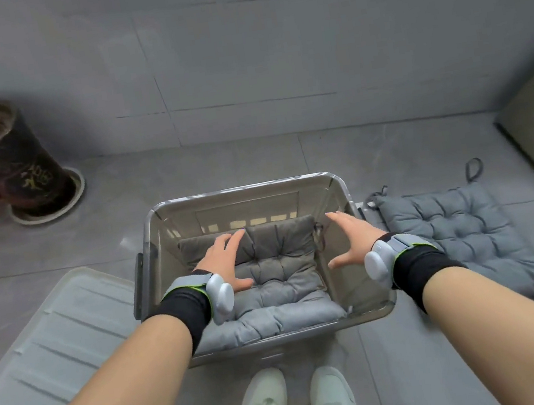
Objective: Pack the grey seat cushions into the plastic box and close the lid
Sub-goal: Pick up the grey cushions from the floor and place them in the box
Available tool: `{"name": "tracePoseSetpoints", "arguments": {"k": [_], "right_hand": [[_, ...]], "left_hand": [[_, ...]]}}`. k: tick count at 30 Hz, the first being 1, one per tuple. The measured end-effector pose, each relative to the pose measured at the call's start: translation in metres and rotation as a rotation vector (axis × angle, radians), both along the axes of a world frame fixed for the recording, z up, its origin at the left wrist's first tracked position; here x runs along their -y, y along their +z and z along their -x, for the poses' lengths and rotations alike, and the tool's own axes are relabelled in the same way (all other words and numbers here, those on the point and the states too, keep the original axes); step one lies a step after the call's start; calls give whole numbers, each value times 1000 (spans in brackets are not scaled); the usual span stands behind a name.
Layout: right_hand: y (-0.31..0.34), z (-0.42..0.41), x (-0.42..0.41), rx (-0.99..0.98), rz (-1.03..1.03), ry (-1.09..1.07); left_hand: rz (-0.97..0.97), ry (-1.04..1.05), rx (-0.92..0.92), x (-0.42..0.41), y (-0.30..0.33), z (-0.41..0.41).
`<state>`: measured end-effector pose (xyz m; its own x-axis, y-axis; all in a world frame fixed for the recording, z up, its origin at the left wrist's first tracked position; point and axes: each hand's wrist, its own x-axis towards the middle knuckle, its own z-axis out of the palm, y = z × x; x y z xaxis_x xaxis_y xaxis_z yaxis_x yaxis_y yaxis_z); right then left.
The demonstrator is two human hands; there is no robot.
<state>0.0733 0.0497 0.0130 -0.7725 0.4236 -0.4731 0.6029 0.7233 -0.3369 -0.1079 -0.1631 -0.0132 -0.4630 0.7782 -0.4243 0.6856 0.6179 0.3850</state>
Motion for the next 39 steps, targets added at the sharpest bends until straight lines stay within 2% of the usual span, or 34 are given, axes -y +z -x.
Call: {"name": "tracePoseSetpoints", "arguments": {"k": [9,19,28,39], "right_hand": [[66,-51,-25,-112,-3,-188],[75,-132,-78,-160,29,-365],[42,-201,-127,-162,45,-520],[-61,-242,-156,-119,87,-596]], "left_hand": [[-137,-15,17,-50,68,-29],[-251,-150,118,-148,85,-109],[-219,-239,199,-234,53,-184],[-65,-229,221,-302,-50,-256]]}}
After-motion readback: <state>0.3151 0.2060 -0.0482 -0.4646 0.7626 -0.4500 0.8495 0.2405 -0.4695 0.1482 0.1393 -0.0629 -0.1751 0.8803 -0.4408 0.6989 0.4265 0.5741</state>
